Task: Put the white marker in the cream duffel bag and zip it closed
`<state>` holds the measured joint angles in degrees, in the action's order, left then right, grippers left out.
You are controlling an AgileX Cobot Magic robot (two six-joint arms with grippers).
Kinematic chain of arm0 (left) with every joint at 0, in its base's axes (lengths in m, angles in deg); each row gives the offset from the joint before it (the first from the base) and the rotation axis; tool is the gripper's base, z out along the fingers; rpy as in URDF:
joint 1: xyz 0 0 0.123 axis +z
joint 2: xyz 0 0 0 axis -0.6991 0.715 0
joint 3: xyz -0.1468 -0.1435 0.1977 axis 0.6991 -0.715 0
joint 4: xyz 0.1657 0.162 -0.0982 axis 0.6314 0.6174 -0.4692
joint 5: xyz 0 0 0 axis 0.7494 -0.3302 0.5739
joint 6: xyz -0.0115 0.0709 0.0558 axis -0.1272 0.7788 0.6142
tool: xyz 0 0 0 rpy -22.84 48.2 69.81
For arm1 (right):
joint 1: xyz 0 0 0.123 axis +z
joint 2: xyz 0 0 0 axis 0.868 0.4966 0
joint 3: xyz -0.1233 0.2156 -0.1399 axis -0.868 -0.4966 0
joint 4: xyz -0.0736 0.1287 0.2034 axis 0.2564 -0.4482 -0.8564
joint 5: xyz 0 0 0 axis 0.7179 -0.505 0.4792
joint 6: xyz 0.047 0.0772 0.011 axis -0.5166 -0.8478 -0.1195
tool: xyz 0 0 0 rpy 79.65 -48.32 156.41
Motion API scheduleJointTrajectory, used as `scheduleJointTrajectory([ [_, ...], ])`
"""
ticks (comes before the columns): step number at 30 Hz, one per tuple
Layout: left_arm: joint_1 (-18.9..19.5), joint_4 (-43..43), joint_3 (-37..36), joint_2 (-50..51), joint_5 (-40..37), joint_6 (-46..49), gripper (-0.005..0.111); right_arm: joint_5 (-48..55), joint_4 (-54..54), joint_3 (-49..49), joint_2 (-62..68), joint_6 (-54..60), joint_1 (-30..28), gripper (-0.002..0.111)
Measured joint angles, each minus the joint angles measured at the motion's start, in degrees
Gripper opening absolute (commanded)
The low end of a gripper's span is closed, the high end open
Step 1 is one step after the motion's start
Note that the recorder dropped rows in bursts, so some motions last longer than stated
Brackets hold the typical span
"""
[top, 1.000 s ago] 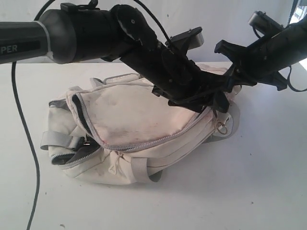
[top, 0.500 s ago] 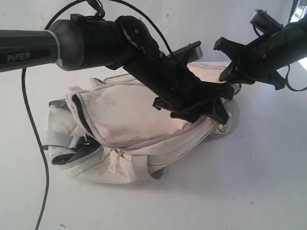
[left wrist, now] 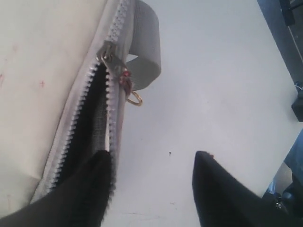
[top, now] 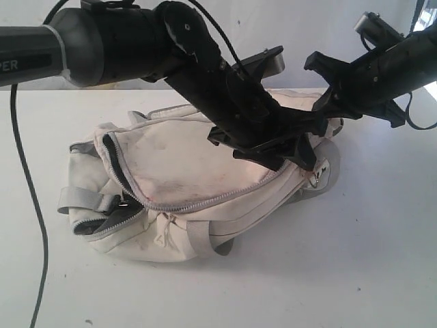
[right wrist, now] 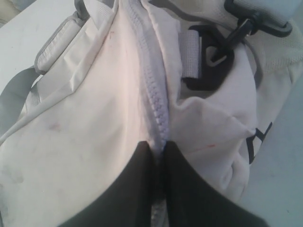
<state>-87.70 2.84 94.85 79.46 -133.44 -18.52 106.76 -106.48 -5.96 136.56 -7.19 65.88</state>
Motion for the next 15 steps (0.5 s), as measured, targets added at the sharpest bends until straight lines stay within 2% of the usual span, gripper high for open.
scheduleJointTrajectory([
  [8, 0.00, 0.46, 0.00, -0.36, 2.03, -0.11, 0.055, -0.05, 0.00, 0.00, 0.04, 0.00, 0.00, 0.000],
  [15, -0.67, -2.40, 0.10, -1.63, -0.27, 1.40, 0.050, -0.29, 0.00, 0.00, 0.04, 0.00, 0.00, 0.000],
])
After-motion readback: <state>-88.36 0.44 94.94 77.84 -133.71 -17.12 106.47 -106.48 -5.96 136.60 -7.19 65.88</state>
